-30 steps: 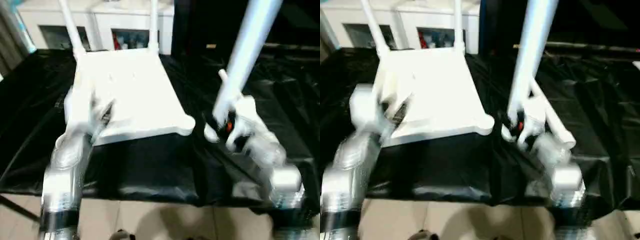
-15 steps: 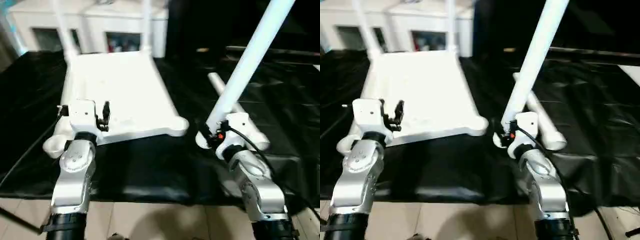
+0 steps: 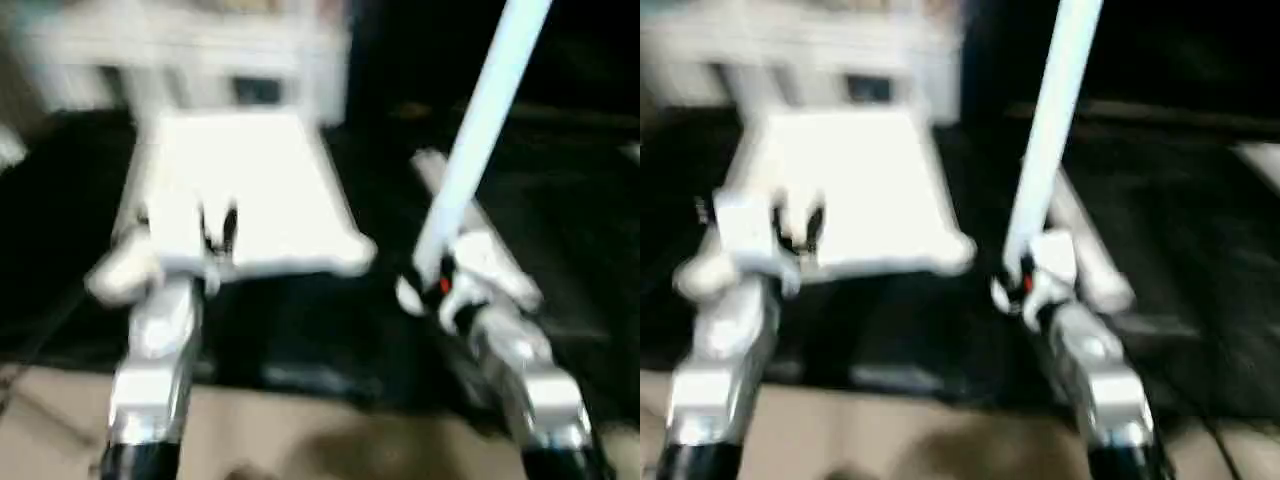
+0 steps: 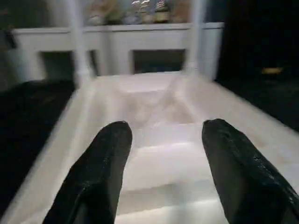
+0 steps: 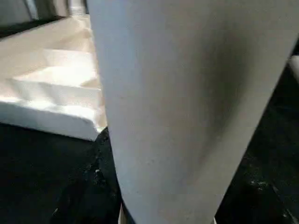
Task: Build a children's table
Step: Pick table leg, then insert table leg to table base
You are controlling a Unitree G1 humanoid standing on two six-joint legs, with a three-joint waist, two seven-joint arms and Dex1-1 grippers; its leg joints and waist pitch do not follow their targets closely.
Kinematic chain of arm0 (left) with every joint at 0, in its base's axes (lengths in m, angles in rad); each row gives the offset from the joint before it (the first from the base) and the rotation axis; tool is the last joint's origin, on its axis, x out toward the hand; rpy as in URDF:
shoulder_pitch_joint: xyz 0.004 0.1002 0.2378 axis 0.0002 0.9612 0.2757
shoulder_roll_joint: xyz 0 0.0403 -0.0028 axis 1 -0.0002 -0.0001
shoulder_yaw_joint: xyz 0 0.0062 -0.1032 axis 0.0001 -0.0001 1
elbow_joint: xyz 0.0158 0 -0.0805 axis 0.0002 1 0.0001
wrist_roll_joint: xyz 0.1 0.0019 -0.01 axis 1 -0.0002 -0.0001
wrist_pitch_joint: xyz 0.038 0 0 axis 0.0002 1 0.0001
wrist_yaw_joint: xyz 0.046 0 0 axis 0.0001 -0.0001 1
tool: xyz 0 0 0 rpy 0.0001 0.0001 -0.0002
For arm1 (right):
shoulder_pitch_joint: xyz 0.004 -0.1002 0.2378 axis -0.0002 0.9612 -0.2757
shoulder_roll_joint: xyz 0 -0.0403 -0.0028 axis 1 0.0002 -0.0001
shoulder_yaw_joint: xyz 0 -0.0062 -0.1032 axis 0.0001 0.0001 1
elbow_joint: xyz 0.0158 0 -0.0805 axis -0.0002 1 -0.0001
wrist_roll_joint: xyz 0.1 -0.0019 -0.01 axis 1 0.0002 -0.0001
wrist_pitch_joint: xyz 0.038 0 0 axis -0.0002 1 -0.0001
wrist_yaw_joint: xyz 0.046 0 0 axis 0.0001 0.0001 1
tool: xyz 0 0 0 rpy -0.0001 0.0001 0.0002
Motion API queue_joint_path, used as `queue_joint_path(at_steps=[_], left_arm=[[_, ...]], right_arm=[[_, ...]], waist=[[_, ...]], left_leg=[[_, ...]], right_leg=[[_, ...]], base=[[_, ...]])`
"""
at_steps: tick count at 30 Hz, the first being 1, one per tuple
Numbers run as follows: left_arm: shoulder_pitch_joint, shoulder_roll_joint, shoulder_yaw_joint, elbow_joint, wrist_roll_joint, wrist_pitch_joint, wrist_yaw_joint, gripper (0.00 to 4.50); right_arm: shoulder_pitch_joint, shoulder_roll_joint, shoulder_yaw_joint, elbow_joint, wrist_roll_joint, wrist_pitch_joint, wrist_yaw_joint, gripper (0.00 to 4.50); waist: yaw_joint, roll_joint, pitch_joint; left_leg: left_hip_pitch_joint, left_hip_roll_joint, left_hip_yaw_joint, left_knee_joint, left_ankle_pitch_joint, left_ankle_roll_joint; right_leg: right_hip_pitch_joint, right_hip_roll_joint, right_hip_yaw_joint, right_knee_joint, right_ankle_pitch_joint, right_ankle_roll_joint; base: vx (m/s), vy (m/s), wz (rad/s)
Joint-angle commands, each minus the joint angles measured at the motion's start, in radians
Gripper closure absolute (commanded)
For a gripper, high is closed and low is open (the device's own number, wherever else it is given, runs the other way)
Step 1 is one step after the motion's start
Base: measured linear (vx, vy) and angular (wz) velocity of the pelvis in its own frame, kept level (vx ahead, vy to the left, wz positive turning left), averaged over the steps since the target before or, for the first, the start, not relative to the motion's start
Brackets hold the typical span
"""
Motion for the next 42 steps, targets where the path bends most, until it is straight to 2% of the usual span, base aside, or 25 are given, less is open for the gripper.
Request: queue_joint_path(at_steps=[1, 2, 3, 4, 5, 6, 7, 8, 9, 10, 11, 12, 13, 16, 19, 20, 22, 25, 27, 28, 31, 34, 35, 38, 42], left_arm=[[-0.011, 0.005, -0.005, -0.012, 0.007, 0.005, 0.003, 1.69], [-0.008, 0.005, -0.007, -0.015, 0.009, 0.006, 0.004, 1.69], [-0.008, 0.005, -0.007, -0.015, 0.009, 0.006, 0.004, 1.69], [-0.005, 0.001, -0.007, -0.017, 0.005, 0.01, 0.007, 1.69], [-0.003, 0.003, -0.01, -0.018, 0.009, 0.018, 0.008, 1.69], [-0.001, 0.004, -0.014, -0.017, 0.016, 0.023, 0.013, 1.69], [0.001, 0.003, -0.016, -0.017, 0.018, 0.024, 0.016, 1.69], [0.002, 0.003, -0.016, -0.017, 0.019, 0.023, 0.017, 1.69], [0.003, 0.002, -0.016, -0.017, 0.017, 0.022, 0.018, 1.69], [0.002, 0.001, -0.016, -0.013, 0.016, 0.021, 0.017, 1.69], [0.0, 0.002, -0.017, -0.008, 0.016, 0.021, 0.017, 1.69], [-0.001, 0.003, -0.017, -0.005, 0.016, 0.024, 0.016, 1.69], [-0.005, 0.006, -0.021, 0.004, 0.015, 0.028, 0.009, 1.69], [-0.009, 0.015, -0.032, 0.014, 0.008, 0.025, -0.019, 1.69], [-0.029, 0.039, -0.071, 0.044, -0.025, 0.001, -0.125, 1.51], [-0.038, 0.046, -0.084, 0.052, -0.045, 0.001, -0.168, 1.4], [-0.055, 0.057, -0.106, 0.064, -0.07, 0.003, -0.232, 1.33], [-0.179, 0.12, -0.244, 0.155, -0.07, 0.031, -0.489, 1.07], [-0.235, 0.14, -0.295, 0.222, -0.026, 0.033, -0.545, 0.86], [-0.235, 0.14, -0.295, 0.222, -0.026, 0.033, -0.545, 0.86], [-0.388, 0.15, -0.348, 0.455, 0.055, 0.034, -0.614, 0.86], [-0.492, 0.162, -0.376, 0.621, 0.094, 0.021, -0.632, 0.86], [-0.515, 0.165, -0.381, 0.658, 0.097, 0.022, -0.637, 0.86], [-0.6, 0.184, -0.408, 0.783, 0.121, 0.03, -0.657, 0.86], [-0.653, 0.195, -0.414, 0.871, 0.13, 0.037, -0.726, 1.13]], right_arm=[[-0.02, 0.007, -0.003, -0.011, 0.016, -0.003, -0.002, 2.57], [-0.017, 0.001, 0.003, -0.009, 0.009, -0.008, 0.002, 2.57], [-0.017, 0.001, 0.003, -0.009, 0.009, -0.008, 0.002, 2.57], [-0.014, 0.0, 0.003, -0.01, 0.008, -0.007, 0.003, 2.57], [-0.013, -0.001, 0.003, -0.011, 0.009, -0.005, 0.003, 2.57], [-0.011, -0.002, 0.003, -0.012, 0.01, -0.004, 0.004, 2.57], [-0.01, -0.005, 0.005, -0.011, 0.009, -0.002, 0.004, 2.57], [-0.01, -0.007, 0.006, -0.011, 0.009, -0.002, 0.004, 2.57], [-0.01, -0.008, 0.006, -0.011, 0.006, -0.002, 0.005, 2.57], [-0.01, -0.009, 0.005, -0.01, 0.005, -0.002, 0.006, 2.57], [-0.012, -0.009, 0.003, -0.008, 0.006, -0.003, 0.008, 2.57], [-0.013, -0.009, 0.003, -0.007, 0.007, -0.003, 0.008, 2.57], [-0.018, -0.011, -0.001, -0.004, 0.011, -0.003, 0.01, 2.57], [-0.023, -0.008, -0.01, -0.005, 0.025, -0.003, 0.012, 2.57], [-0.044, -0.006, -0.038, -0.001, 0.056, 0.004, 0.016, 2.57], [-0.051, -0.007, -0.045, 0.001, 0.063, 0.005, 0.02, 2.57], [-0.063, -0.012, -0.054, 0.007, 0.07, 0.007, 0.026, 2.57], [-0.109, -0.064, -0.066, 0.049, 0.074, -0.001, 0.074, 2.57], [-0.118, -0.085, -0.062, 0.057, 0.073, -0.005, 0.093, 2.57], [-0.118, -0.085, -0.062, 0.057, 0.073, -0.005, 0.093, 2.57], [-0.115, -0.13, -0.044, 0.054, 0.069, -0.003, 0.149, 2.57], [-0.119, -0.147, -0.035, 0.058, 0.069, -0.006, 0.173, 2.57], [-0.121, -0.15, -0.034, 0.06, 0.07, -0.007, 0.176, 2.57], [-0.129, -0.161, -0.028, 0.067, 0.067, -0.01, 0.19, 2.57], [-0.126, -0.169, -0.024, 0.065, 0.068, -0.008, 0.204, 2.57]], waist=[[0.01, 0.016, -0.063], [-0.055, 0.025, -0.095], [-0.059, 0.02, -0.094], [-0.054, 0.005, -0.093], [-0.048, -0.001, -0.096], [-0.038, -0.04, -0.091], [-0.026, -0.066, -0.078], [-0.024, -0.063, -0.082], [-0.03, -0.065, -0.086], [-0.035, -0.055, -0.088], [-0.041, -0.053, -0.085], [-0.048, -0.047, -0.078], [-0.055, -0.047, -0.074], [-0.062, -0.045, -0.062], [-0.072, -0.052, -0.044], [-0.073, -0.054, -0.044], [-0.075, -0.054, -0.046], [-0.07, -0.051, -0.048], [-0.071, -0.053, -0.048], [-0.072, -0.057, -0.047], [-0.076, -0.057, -0.055], [-0.077, -0.058, -0.066], [-0.078, -0.061, -0.069], [-0.075, -0.054, -0.072], [-0.071, -0.048, -0.074]], left_leg=[[0.077, 0.07, -0.005, -0.122, -0.03, 0.042], [0.23, 0.214, -0.151, -0.142, 0.153, 0.309], [0.217, 0.22, -0.155, -0.127, 0.315, 0.391], [0.173, 0.2, -0.128, -0.107, 0.639, 0.475], [0.155, 0.176, -0.107, -0.093, 0.78, 0.47], [0.082, 0.061, -0.029, -0.038, 0.781, 0.352], [0.017, -0.019, 0.014, -0.055, 0.447, 0.225], [-0.002, 0.001, 0.011, -0.08, 0.285, 0.144], [-0.008, 0.002, 0.01, -0.09, 0.253, 0.108], [-0.001, 0.016, 0.007, -0.11, 0.206, 0.065], [-0.003, 0.018, 0.009, -0.116, 0.185, 0.049], [0.005, 0.028, 0.013, -0.127, 0.123, 0.025], [0.005, 0.034, 0.015, -0.137, 0.059, 0.009], [0.012, 0.048, 0.018, -0.157, -0.088, -0.03], [0.028, 0.053, 0.025, -0.174, -0.296, -0.088], [0.031, 0.052, 0.024, -0.174, -0.312, -0.096], [0.033, 0.053, 0.021, -0.178, -0.312, -0.103], [0.041, 0.051, 0.025, -0.178, -0.308, -0.103], [0.025, 0.055, 0.024, -0.183, -0.275, -0.109], [0.023, 0.054, 0.026, -0.184, -0.269, -0.107], [0.026, 0.048, 0.03, -0.178, -0.253, -0.098], [0.016, 0.046, 0.029, -0.172, -0.177, -0.085], [0.011, 0.047, 0.03, -0.17, -0.131, -0.076], [0.011, 0.047, 0.034, -0.163, -0.049, -0.047], [0.018, 0.051, 0.037, -0.164, -0.009, -0.021]], right_leg=[[0.022, -0.05, 0.057, -0.15, -0.102, -0.193], [-0.138, -0.027, 0.034, 0.004, 0.026, -0.076], [-0.155, -0.04, 0.043, 0.02, 0.052, -0.022], [-0.18, -0.061, 0.067, 0.024, 0.172, 0.065], [-0.189, -0.071, 0.083, 0.007, 0.256, 0.081], [-0.154, -0.087, 0.119, -0.09, 0.51, 0.047], [-0.099, -0.091, 0.143, -0.112, 0.541, 0.037], [-0.069, -0.101, 0.147, -0.109, 0.588, -0.042], [-0.052, -0.09, 0.136, -0.103, 0.609, -0.06], [-0.047, -0.08, 0.12, -0.103, 0.587, -0.099], [-0.045, -0.071, 0.116, -0.106, 0.554, -0.115], [-0.052, -0.062, 0.11, -0.119, 0.441, -0.154], [-0.049, -0.059, 0.109, -0.128, 0.333, -0.173], [-0.058, -0.055, 0.105, -0.154, 0.084, -0.165], [-0.085, -0.05, 0.101, -0.185, -0.263, -0.082], [-0.088, -0.052, 0.101, -0.19, -0.301, -0.065], [-0.092, -0.053, 0.103, -0.194, -0.291, -0.044], [-0.104, -0.048, 0.104, -0.196, -0.269, -0.045], [-0.089, -0.052, 0.106, -0.184, -0.183, -0.07], [-0.087, -0.052, 0.106, -0.187, -0.179, -0.068], [-0.086, -0.05, 0.108, -0.186, -0.158, -0.074], [-0.074, -0.054, 0.108, -0.179, -0.094, -0.096], [-0.069, -0.055, 0.107, -0.173, -0.032, -0.115], [-0.064, -0.056, 0.106, -0.164, 0.096, -0.179], [-0.062, -0.055, 0.104, -0.154, 0.2, -0.239]], base=[[0.078, 0.0, 0.59], [0.164, -0.001, 0.63], [0.125, 0.014, 0.29], [0.142, -0.005, -0.02], [0.0, 0.0, 0.0], [0.0, 0.0, 0.0], [-0.077, 0.017, 0.13], [-0.026, -0.057, 0.13], [-0.026, -0.057, 0.13], [0.003, -0.091, -0.03], [-0.029, -0.062, -0.04], [-0.029, -0.062, -0.04], [-0.052, -0.039, -0.03], [-0.074, -0.02, -0.04], [-0.078, -0.004, 0.03], [-0.064, 0.002, 0.01], [-0.058, 0.003, 0.02], [-0.038, 0.002, 0.04], [-0.034, 0.007, 0.03], [0.0, 0.0, 0.0], [0.0, 0.0, 0.0], [0.0, 0.0, 0.0], [0.0, 0.0, 0.0], [0.0, 0.0, 0.0], [0.013, 0.004, 0.0]])
